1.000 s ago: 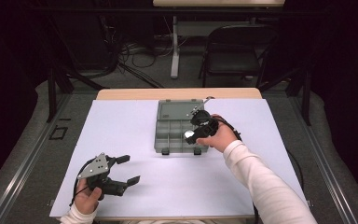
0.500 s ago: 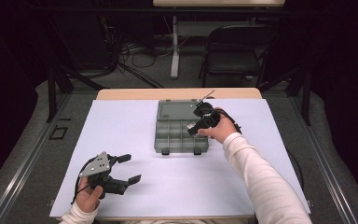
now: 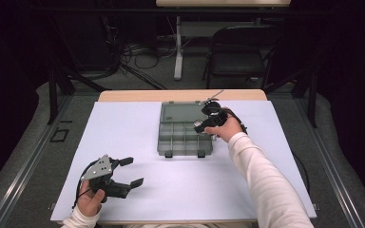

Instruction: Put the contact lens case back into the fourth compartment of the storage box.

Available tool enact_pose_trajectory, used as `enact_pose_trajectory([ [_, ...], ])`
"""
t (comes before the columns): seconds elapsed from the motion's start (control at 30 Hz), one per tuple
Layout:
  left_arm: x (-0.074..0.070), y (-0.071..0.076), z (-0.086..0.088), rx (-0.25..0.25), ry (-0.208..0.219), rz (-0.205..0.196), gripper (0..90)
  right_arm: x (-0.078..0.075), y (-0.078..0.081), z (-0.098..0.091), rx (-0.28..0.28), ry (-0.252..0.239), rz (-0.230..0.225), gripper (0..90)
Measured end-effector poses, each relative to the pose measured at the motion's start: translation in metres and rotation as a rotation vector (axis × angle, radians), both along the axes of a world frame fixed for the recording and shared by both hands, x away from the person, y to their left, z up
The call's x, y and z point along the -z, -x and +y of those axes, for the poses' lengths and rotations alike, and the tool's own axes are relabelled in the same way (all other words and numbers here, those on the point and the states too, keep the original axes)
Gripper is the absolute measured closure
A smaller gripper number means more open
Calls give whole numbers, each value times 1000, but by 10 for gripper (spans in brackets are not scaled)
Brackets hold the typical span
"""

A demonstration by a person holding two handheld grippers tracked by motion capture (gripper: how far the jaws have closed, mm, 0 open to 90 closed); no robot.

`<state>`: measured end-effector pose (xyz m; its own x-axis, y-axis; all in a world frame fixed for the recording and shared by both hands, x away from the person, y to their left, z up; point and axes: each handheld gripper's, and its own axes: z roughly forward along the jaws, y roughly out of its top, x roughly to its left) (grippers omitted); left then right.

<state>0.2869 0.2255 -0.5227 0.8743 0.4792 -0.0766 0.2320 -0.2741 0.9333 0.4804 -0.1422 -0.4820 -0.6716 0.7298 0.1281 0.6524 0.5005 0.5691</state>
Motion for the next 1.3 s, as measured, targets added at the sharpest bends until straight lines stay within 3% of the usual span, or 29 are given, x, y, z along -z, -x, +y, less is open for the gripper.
enact_pose_trajectory([
  [0.2,0,0,0,-2,-6,3,160,4,-5,-2,9,-4,1,490],
  [0.43,0,-1,1,-7,-2,1,160,11,-12,-3,15,0,-39,490],
  [0.8,1,-1,0,-2,-4,4,160,16,-17,-8,39,-5,-37,490],
  [1.3,1,-1,0,-5,-2,4,160,20,-20,-7,28,12,-40,489],
])
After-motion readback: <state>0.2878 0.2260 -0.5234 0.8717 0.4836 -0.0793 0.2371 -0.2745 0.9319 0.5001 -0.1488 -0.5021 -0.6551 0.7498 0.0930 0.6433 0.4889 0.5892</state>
